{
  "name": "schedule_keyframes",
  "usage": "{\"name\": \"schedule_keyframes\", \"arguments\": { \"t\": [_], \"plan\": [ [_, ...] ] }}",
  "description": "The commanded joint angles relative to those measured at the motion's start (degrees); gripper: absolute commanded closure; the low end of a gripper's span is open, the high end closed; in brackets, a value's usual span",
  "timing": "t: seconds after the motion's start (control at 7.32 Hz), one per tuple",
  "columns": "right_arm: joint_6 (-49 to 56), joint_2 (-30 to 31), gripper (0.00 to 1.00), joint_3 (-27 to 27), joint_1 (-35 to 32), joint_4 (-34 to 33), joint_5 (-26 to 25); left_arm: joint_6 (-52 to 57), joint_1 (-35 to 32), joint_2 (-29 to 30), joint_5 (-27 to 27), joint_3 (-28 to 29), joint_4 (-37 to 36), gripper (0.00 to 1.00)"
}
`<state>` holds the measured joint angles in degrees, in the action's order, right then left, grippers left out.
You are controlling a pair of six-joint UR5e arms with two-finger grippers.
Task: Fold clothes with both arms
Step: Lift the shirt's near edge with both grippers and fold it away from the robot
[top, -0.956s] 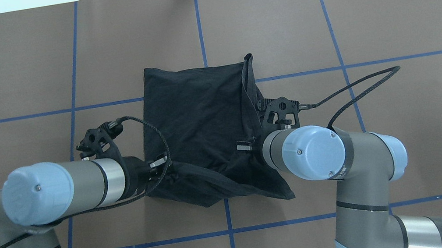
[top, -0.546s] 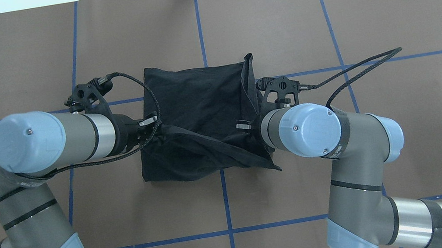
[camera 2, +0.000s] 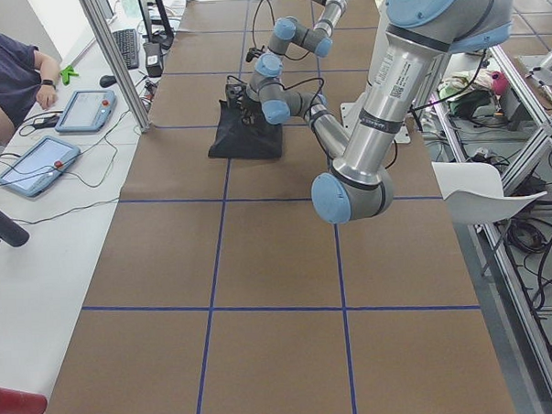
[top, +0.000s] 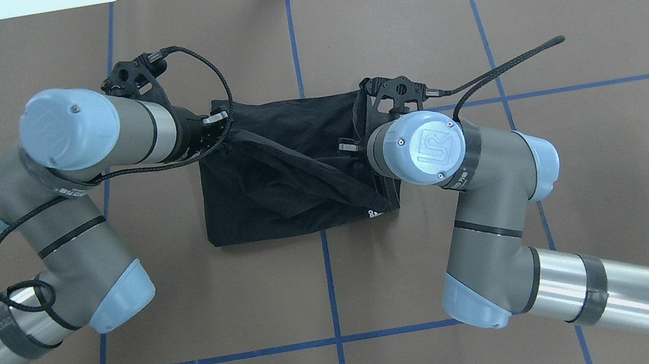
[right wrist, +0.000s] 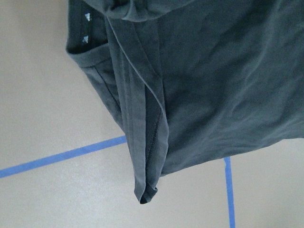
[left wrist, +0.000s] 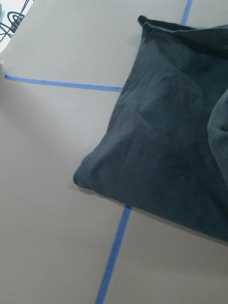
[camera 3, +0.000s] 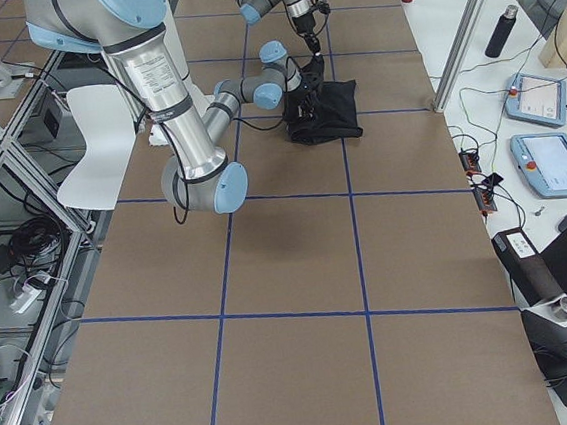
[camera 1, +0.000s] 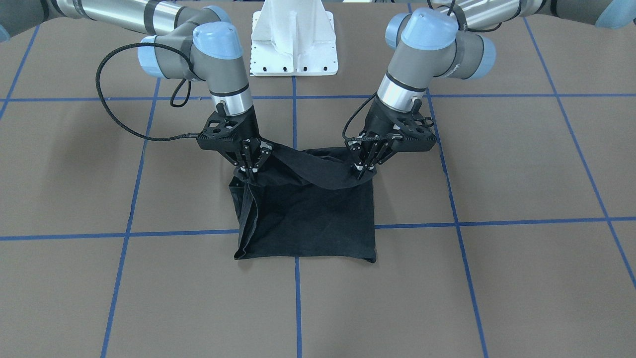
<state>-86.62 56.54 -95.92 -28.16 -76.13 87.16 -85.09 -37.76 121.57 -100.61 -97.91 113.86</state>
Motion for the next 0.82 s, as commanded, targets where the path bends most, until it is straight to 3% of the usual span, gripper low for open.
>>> {"name": "schedule_keyframes", "arguments": {
  "t": [0.0,0.27,0.68],
  "plan": [
    [1.53,-1.08,1.00,3.10,-1.98,0.20,0.29,4.74,-2.39,2.78,0.24,7.27,0.83,1.00],
    [1.81,-5.36,1.00,8.71,-2.33,0.28,0.29,6.76,-3.98,8.65,0.24,15.87,0.92,1.00],
    [2.24,-5.74,1.00,10.75,-2.33,0.37,0.29,11.94,-5.82,13.94,0.15,25.55,1.71,1.00]
  ]
}}
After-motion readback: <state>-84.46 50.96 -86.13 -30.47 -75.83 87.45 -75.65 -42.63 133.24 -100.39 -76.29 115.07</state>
